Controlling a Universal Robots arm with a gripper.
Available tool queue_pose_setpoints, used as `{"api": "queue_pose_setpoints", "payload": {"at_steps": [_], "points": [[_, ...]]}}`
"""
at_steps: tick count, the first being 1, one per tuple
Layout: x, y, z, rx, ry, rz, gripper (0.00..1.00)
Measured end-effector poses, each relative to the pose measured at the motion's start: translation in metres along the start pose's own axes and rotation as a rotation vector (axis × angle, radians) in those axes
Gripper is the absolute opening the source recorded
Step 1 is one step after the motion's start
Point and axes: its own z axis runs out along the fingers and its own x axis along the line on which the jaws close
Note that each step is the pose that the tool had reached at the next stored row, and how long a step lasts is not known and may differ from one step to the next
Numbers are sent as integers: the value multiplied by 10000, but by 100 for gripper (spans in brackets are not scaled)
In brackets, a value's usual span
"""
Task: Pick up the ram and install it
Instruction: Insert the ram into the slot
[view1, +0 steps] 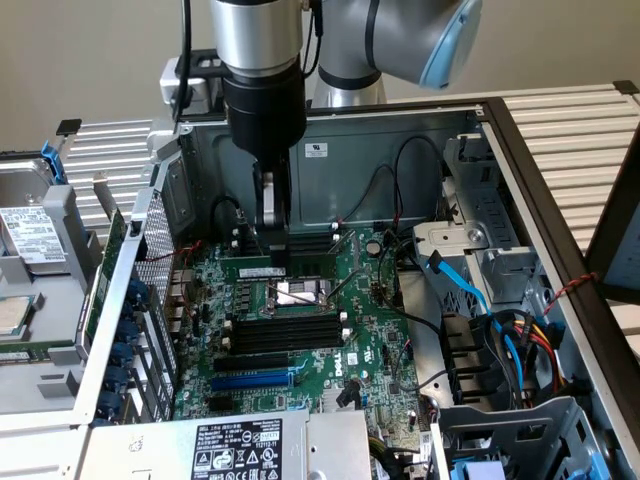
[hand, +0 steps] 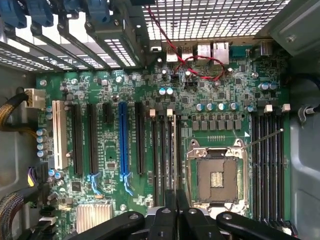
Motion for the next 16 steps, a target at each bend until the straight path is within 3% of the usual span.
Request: {"api": "queue_pose_setpoints", "payload": {"at_steps": [16], "points": [[141, -28, 195, 1, -3, 0, 12]]}}
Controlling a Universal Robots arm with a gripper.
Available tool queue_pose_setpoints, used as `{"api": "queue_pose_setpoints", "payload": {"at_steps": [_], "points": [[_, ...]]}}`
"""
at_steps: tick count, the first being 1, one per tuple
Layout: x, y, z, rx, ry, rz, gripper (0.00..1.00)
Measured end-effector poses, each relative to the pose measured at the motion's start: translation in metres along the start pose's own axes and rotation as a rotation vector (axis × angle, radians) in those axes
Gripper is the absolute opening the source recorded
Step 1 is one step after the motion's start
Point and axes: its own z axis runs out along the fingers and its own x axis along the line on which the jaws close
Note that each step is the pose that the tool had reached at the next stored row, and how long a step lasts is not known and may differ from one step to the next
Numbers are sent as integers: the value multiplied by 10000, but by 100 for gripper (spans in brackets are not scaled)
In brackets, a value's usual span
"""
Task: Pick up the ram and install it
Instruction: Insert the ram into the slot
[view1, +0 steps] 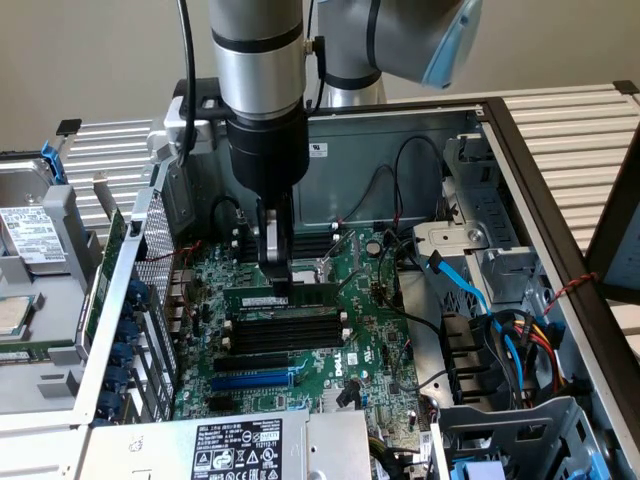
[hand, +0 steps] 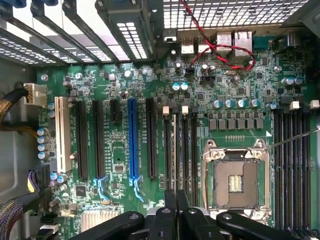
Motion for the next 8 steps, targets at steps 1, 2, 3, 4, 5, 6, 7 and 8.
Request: {"api": "queue_pose_setpoints", "payload": {"at_steps": [1, 2, 3, 4, 5, 6, 7, 8], "points": [[5, -4, 6, -1, 2, -1, 12], [9, -5, 10, -1, 2, 0, 12], [12, -5, 15, -1, 2, 0, 12], [14, -5, 22, -1, 2, 1, 12], [16, -6, 29, -1, 3, 1, 12], [18, -6, 40, 0, 2, 0, 12], [20, -6, 52, -1, 2, 0, 12], [22, -6, 69, -1, 2, 1, 12]]}}
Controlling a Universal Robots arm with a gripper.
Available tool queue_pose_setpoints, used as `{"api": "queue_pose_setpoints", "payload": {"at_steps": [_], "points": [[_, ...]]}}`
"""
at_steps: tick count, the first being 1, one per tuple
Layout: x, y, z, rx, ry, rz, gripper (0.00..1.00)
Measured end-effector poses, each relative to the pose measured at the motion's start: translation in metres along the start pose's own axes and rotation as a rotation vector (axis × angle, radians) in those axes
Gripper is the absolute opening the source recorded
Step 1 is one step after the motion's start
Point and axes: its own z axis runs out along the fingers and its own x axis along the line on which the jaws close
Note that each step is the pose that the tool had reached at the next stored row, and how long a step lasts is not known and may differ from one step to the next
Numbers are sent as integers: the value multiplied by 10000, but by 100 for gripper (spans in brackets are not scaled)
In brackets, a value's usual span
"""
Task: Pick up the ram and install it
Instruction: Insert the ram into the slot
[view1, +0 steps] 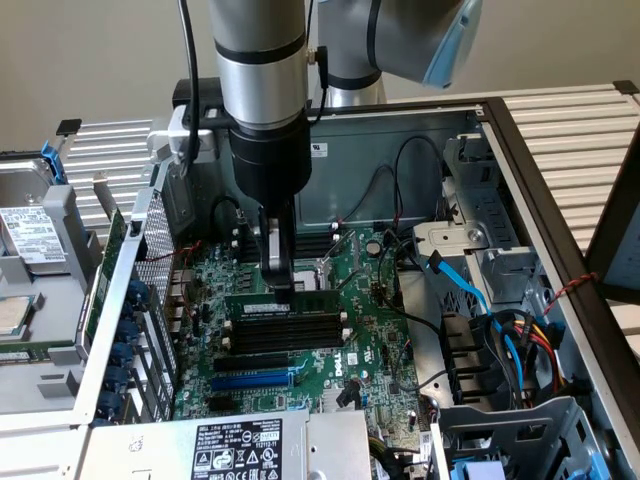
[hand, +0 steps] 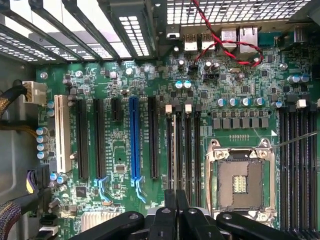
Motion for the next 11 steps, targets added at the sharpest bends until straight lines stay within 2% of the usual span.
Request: {"api": "queue_pose_setpoints", "payload": {"at_steps": [11], "points": [[23, 0, 138, 0, 0, -1, 12]]}}
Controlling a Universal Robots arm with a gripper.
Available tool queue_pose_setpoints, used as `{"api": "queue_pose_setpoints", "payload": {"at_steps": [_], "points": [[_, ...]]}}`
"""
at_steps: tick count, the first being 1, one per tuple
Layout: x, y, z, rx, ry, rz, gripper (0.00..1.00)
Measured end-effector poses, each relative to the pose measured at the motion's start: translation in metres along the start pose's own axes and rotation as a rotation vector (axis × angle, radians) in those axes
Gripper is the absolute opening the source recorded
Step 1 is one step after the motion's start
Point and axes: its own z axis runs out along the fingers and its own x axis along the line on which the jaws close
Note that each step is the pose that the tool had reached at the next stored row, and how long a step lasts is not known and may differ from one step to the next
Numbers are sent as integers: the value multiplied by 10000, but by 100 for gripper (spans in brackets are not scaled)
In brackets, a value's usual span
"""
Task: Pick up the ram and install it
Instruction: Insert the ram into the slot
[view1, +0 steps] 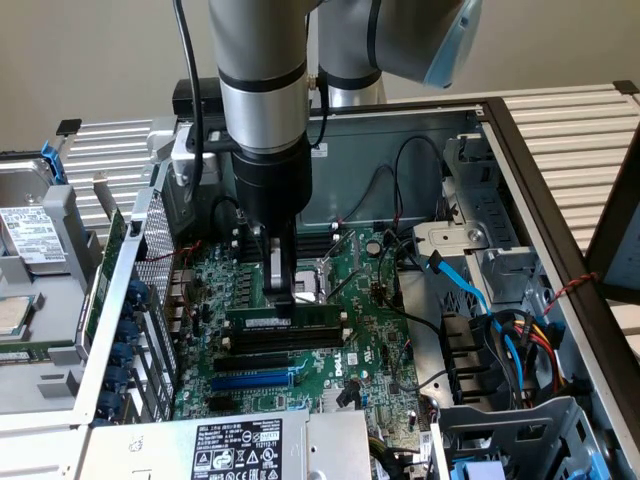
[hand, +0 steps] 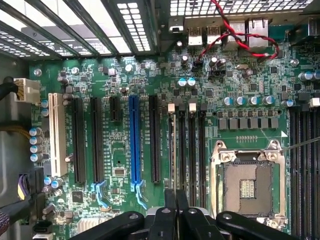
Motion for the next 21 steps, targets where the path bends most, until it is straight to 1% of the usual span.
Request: {"api": "queue_pose_setpoints", "payload": {"at_steps": [9, 13, 21], "points": [[4, -1, 14, 0, 0, 0, 12], [2, -24, 18, 1, -1, 0, 12], [1, -26, 22, 2, -1, -37, 12]]}}
